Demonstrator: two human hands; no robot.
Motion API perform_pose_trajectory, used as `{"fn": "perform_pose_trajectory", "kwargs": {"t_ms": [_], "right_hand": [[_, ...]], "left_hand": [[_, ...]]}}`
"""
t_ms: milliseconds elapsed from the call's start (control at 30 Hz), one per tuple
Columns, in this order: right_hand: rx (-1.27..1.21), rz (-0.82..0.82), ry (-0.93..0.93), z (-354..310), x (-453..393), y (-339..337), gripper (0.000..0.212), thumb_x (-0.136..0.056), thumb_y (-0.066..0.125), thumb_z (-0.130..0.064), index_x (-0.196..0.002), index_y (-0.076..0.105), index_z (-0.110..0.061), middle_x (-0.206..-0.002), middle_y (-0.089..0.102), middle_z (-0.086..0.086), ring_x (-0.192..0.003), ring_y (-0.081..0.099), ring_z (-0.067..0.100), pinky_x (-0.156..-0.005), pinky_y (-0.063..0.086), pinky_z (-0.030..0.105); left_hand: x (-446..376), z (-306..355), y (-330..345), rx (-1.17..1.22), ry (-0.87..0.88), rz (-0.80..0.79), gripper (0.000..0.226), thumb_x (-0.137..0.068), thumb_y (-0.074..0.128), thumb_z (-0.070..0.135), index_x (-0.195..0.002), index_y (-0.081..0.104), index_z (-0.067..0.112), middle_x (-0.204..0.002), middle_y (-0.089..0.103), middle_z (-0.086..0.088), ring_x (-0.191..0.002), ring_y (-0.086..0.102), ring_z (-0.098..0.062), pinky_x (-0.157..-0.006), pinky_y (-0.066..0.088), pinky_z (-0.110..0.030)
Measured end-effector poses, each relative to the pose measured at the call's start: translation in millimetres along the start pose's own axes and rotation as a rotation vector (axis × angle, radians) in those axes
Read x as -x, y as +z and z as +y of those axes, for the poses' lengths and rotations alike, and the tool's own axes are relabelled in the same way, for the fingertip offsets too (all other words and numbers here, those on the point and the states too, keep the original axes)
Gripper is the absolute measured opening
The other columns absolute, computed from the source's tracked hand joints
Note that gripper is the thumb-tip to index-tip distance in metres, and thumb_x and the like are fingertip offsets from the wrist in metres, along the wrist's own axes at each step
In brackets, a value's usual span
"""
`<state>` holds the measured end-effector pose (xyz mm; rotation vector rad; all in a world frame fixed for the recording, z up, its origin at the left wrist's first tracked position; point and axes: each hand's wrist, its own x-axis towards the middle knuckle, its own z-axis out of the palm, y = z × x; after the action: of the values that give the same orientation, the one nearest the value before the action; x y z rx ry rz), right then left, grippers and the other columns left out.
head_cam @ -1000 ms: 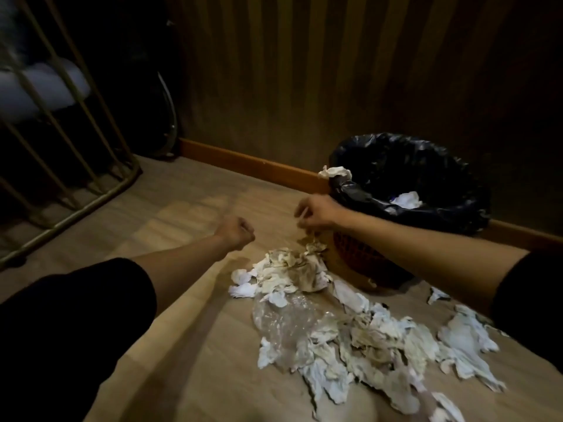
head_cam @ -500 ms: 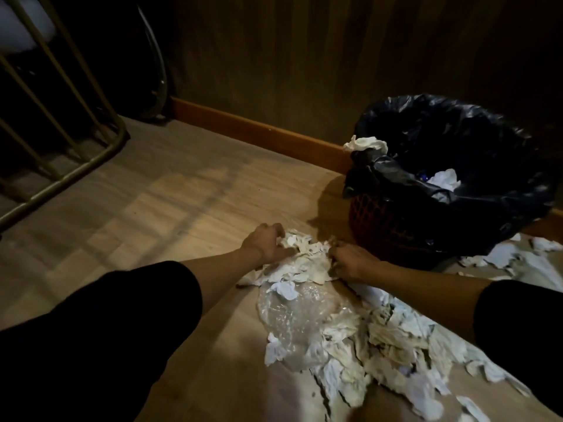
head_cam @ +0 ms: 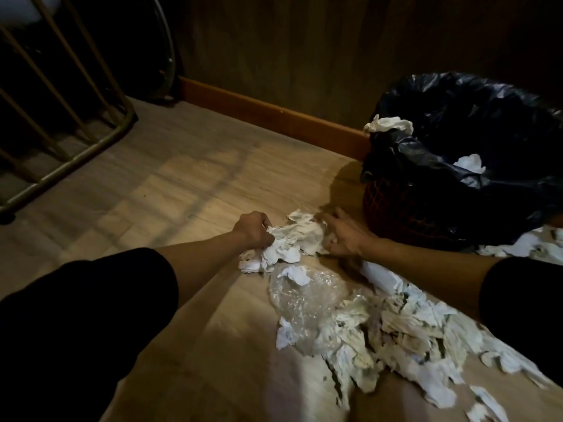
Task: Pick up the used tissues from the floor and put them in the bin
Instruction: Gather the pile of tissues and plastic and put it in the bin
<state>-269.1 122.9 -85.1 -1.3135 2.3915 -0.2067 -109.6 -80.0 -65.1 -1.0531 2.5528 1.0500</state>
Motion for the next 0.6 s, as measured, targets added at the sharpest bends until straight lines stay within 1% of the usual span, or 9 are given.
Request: {"fn": "perform_pose_trajectory", "kwargs": {"t_ms": [100, 167, 200, 233, 300, 367, 400, 467, 600], "right_hand": [[0.062, -0.122, -0.091, -12.3, -7.8, 8.7, 0.085, -0.083, 0.063, -0.040, -0.148, 0.009, -0.054, -0.152, 0.022, 0.014, -0.115, 0.055, 0.034, -0.094, 0.052, 0.047], [0.092, -0.116, -0.113, -20.2, -12.6, 11.7, 0.085, -0.088, 0.062, -0.038, -0.148, 0.004, -0.056, -0.146, 0.028, 0.014, -0.107, 0.057, 0.034, -0.092, 0.052, 0.047], [0.127, -0.116, -0.122, -24.7, -15.2, 12.3, 0.081, -0.089, 0.061, -0.035, -0.150, 0.011, -0.051, -0.138, 0.035, 0.013, -0.103, 0.057, 0.033, -0.089, 0.051, 0.044], [0.170, -0.123, -0.126, -29.6, -17.4, 13.1, 0.073, -0.090, 0.061, -0.032, -0.151, 0.023, -0.042, -0.132, 0.040, 0.013, -0.104, 0.056, 0.034, -0.087, 0.049, 0.041], [0.187, -0.128, -0.104, -37.1, -20.7, 15.2, 0.058, -0.089, 0.064, -0.025, -0.144, 0.045, -0.027, -0.126, 0.047, 0.015, -0.112, 0.054, 0.037, -0.085, 0.042, 0.036], [0.140, -0.114, -0.071, -37.9, -22.2, 18.4, 0.056, -0.085, 0.069, -0.021, -0.138, 0.052, -0.021, -0.125, 0.050, 0.016, -0.113, 0.055, 0.037, -0.081, 0.040, 0.032], [0.119, -0.122, -0.063, -37.7, -21.6, 19.1, 0.055, -0.083, 0.071, -0.020, -0.136, 0.054, -0.020, -0.124, 0.052, 0.015, -0.111, 0.056, 0.036, -0.078, 0.040, 0.031], [0.097, -0.138, -0.061, -35.6, -18.2, 17.1, 0.049, -0.082, 0.071, -0.016, -0.129, 0.060, -0.016, -0.120, 0.056, 0.012, -0.108, 0.059, 0.032, -0.077, 0.042, 0.028], [0.104, -0.084, -0.049, -26.6, -5.8, 1.0, 0.030, -0.088, 0.066, -0.011, -0.118, 0.068, -0.008, -0.122, 0.063, 0.012, -0.111, 0.061, 0.028, -0.078, 0.037, 0.022]], "left_hand": [[4.9, -17.0, -3.1, -0.137, 0.037, 0.018, 0.031, -0.070, 0.075, 0.020, -0.098, 0.062, 0.017, -0.096, 0.068, -0.008, -0.082, 0.063, -0.022, -0.066, 0.047, -0.026], [6.9, -29.0, -1.9, -0.273, 0.085, 0.043, 0.056, -0.065, 0.079, 0.030, -0.116, 0.059, 0.020, -0.114, 0.061, -0.011, -0.100, 0.060, -0.027, -0.077, 0.051, -0.030], [8.7, -33.4, -0.4, -0.328, 0.125, 0.031, 0.072, -0.064, 0.081, 0.035, -0.129, 0.053, 0.024, -0.124, 0.052, -0.014, -0.112, 0.055, -0.030, -0.087, 0.052, -0.036], [10.6, -36.6, 1.6, -0.361, 0.173, -0.001, 0.085, -0.064, 0.083, 0.039, -0.139, 0.044, 0.029, -0.134, 0.042, -0.017, -0.122, 0.048, -0.034, -0.097, 0.049, -0.041], [14.9, -39.6, 6.9, -0.404, 0.250, -0.099, 0.098, -0.067, 0.083, 0.045, -0.149, 0.030, 0.037, -0.150, 0.024, -0.019, -0.135, 0.037, -0.039, -0.108, 0.043, -0.044], [16.4, -43.4, 15.1, -0.501, 0.304, -0.162, 0.096, -0.071, 0.080, 0.046, -0.151, 0.027, 0.039, -0.155, 0.015, -0.018, -0.136, 0.037, -0.040, -0.110, 0.042, -0.042], [16.9, -45.8, 19.9, -0.559, 0.330, -0.171, 0.091, -0.074, 0.078, 0.045, -0.151, 0.030, 0.038, -0.155, 0.017, -0.018, -0.134, 0.040, -0.039, -0.109, 0.042, -0.040], [18.1, -47.8, 26.7, -0.627, 0.365, -0.186, 0.074, -0.080, 0.073, 0.040, -0.146, 0.041, 0.033, -0.150, 0.030, -0.017, -0.127, 0.048, -0.038, -0.106, 0.044, -0.037], [26.5, -31.4, 21.0, -0.567, 0.346, -0.174, 0.049, -0.087, 0.064, 0.022, -0.134, 0.054, 0.022, -0.127, 0.051, -0.016, -0.110, 0.060, -0.036, -0.093, 0.048, -0.033]]}}
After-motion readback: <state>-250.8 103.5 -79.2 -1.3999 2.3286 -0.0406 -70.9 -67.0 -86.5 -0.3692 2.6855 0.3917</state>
